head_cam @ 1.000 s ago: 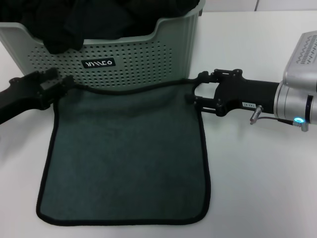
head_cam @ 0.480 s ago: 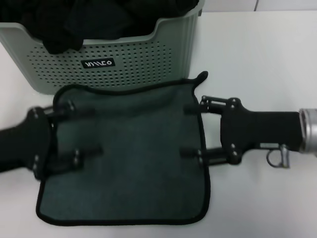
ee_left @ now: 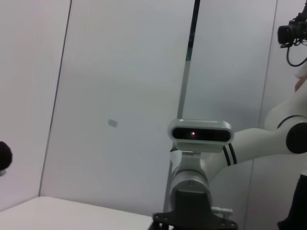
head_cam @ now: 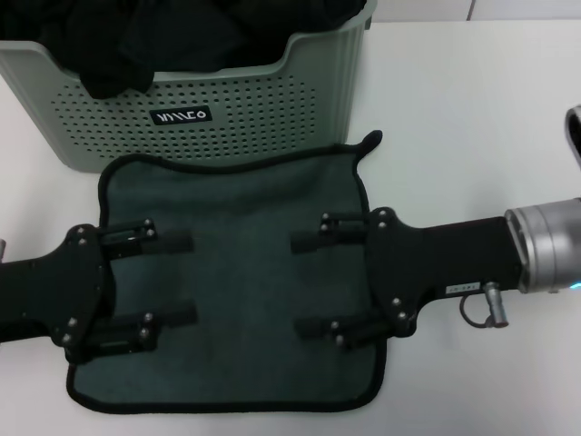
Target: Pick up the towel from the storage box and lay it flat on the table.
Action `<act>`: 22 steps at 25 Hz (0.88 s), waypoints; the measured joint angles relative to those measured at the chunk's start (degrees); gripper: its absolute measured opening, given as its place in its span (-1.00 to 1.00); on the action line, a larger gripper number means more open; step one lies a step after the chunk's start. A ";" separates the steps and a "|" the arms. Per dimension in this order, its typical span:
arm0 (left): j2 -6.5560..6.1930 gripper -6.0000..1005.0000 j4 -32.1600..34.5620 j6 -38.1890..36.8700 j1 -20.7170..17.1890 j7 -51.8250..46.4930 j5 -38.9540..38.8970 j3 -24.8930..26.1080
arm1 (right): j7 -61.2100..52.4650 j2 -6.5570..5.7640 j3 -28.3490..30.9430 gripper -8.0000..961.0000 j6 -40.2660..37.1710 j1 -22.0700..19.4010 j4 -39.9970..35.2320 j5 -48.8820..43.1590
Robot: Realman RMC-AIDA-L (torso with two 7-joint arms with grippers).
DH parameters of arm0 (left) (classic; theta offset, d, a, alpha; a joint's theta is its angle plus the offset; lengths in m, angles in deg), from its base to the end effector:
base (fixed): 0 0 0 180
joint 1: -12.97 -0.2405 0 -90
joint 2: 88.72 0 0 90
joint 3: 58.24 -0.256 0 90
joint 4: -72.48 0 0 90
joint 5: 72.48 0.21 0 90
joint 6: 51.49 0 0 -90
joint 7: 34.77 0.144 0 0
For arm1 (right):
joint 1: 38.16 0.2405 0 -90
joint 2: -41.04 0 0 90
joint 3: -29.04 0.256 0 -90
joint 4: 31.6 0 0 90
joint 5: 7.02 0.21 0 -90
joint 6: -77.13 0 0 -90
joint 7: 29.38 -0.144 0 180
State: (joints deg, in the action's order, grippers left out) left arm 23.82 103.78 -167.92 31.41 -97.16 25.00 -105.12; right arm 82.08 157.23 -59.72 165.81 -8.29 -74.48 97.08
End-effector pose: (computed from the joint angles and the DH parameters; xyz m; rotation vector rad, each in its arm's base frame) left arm -0.2807 0.2330 0.0438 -2.7979 -0.2904 -1.2105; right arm 0.1637 0.2945 -0.0529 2.8974 0.0296 -0.9548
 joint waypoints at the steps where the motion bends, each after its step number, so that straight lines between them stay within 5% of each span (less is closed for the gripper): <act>1: -0.14 0.36 0.09 0.03 0.00 -0.01 -0.08 0.04 | 0.49 0.08 -0.65 0.76 -0.13 0.24 0.03 0.25; 22: -1.39 0.36 0.27 0.34 1.71 -0.39 -0.29 0.22 | 5.64 0.08 -5.19 0.76 -3.12 1.16 2.89 6.00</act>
State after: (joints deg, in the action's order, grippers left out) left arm 22.43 104.04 -167.58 33.12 -97.56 24.71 -104.91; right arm 87.72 157.31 -64.91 162.69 -7.12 -71.59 103.08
